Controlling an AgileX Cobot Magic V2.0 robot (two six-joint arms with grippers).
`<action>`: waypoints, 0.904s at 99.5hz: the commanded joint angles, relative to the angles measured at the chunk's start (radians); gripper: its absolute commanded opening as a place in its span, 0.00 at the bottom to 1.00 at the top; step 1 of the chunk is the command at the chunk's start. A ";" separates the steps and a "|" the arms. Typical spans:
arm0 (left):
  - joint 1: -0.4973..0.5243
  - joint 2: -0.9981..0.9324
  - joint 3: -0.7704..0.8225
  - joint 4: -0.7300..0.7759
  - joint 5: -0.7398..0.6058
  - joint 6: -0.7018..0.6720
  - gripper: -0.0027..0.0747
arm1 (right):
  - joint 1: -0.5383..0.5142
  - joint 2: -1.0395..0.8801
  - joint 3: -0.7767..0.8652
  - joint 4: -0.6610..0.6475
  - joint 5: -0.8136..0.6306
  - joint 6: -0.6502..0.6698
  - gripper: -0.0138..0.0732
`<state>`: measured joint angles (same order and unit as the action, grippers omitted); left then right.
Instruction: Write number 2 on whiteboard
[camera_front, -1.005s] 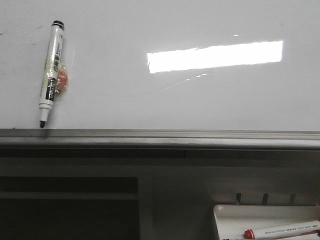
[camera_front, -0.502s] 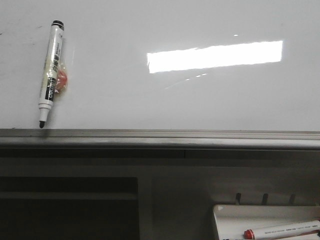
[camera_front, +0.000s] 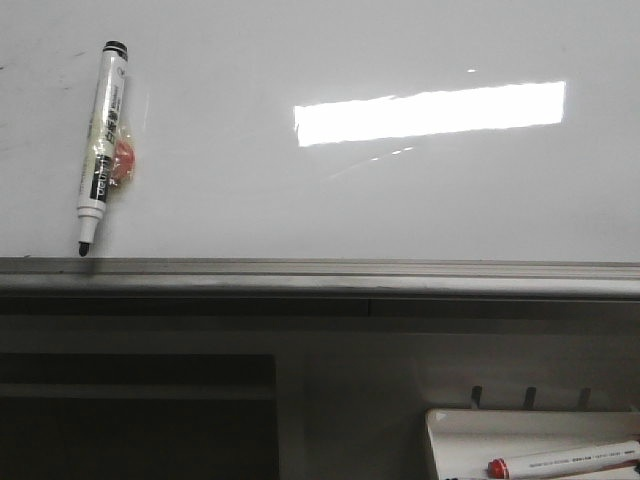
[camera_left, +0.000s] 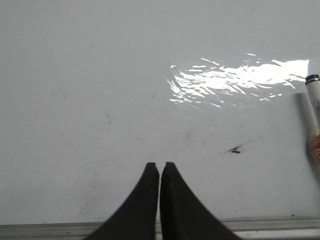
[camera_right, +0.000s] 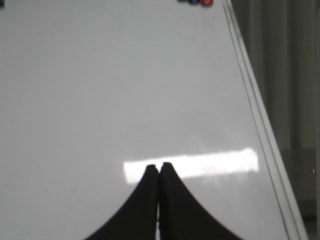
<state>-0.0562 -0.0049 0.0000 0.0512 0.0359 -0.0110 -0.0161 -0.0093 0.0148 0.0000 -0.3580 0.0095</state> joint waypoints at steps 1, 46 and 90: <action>0.003 -0.026 0.012 -0.008 -0.111 -0.001 0.01 | -0.006 -0.021 0.025 0.000 -0.163 -0.004 0.10; 0.003 -0.026 0.012 -0.218 -0.245 -0.026 0.01 | -0.006 -0.021 -0.029 0.005 0.228 0.006 0.10; 0.003 -0.026 0.010 -0.358 -0.247 -0.026 0.01 | -0.006 -0.021 -0.134 0.098 0.452 0.020 0.10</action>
<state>-0.0562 -0.0049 0.0000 -0.2762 -0.1423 -0.0290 -0.0161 -0.0093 -0.0536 0.0961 0.0889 0.0286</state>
